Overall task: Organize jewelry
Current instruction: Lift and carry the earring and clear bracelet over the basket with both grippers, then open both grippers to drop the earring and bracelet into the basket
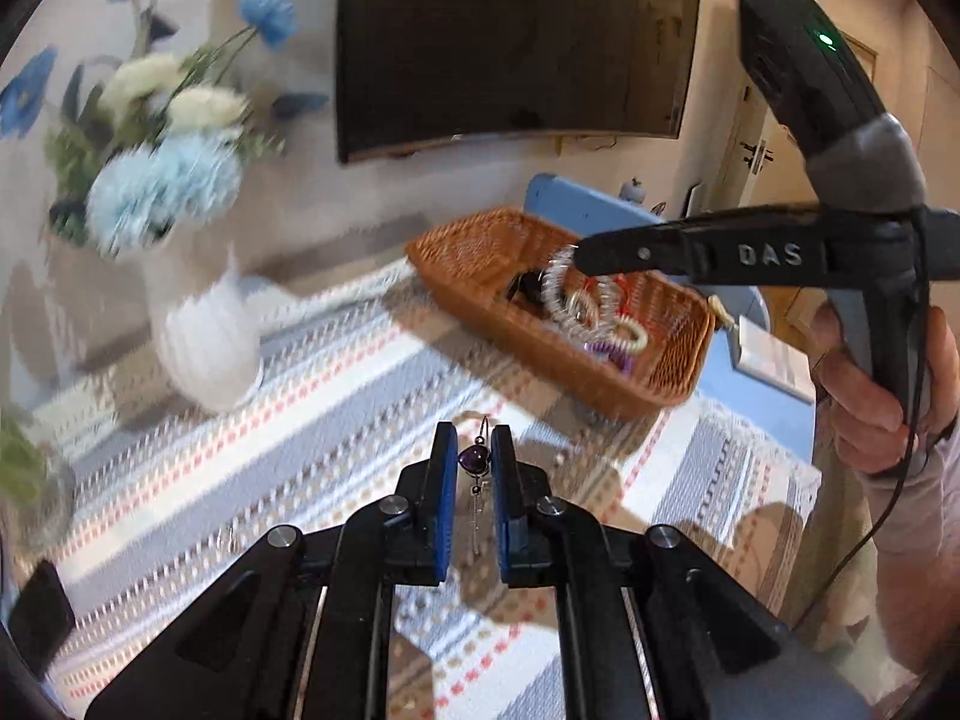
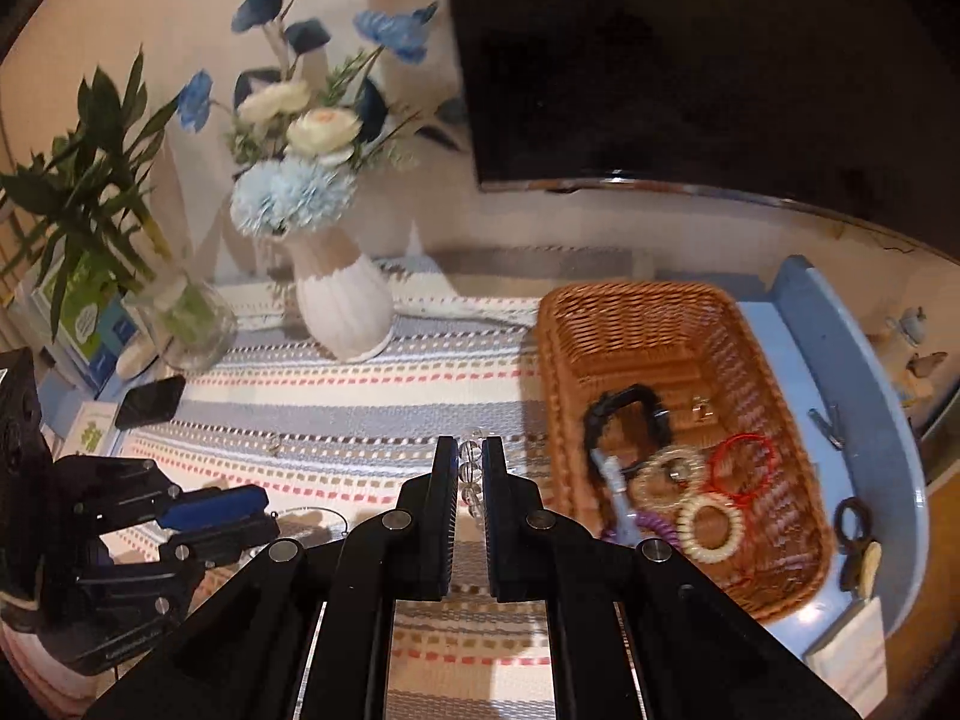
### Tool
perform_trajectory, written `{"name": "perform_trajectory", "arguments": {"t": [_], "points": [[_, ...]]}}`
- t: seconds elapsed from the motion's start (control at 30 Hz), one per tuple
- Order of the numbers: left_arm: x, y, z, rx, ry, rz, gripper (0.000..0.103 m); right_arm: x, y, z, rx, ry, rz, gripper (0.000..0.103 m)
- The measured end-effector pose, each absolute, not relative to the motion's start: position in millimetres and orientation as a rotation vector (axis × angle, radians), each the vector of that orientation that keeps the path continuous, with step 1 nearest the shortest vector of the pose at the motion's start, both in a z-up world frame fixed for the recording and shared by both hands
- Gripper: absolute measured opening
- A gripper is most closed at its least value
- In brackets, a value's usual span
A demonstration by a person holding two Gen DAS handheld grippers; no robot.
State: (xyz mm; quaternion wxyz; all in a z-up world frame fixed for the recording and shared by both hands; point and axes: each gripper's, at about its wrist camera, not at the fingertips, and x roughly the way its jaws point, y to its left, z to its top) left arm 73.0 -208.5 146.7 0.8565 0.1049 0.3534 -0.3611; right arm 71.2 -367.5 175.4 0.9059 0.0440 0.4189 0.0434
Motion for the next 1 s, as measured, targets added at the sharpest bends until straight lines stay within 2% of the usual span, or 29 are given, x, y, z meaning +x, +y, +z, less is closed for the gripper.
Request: {"name": "perform_trajectory", "arguments": {"t": [0.4,0.73,1.0], "points": [[148.6,-315.1,173.9,0.152,0.689,-0.885,0.009,80.3,-473.2,177.3,0.196,0.808,-0.125,0.007],[229.3,-372.5,134.2,0.126,0.769,-0.880,0.009,141.5,-520.6,154.7,0.217,0.846,-0.167,0.007],[240.6,-372.8,121.1,0.131,0.756,-0.877,0.009,173.6,-518.2,136.0,0.213,0.865,-0.152,0.008]]}}
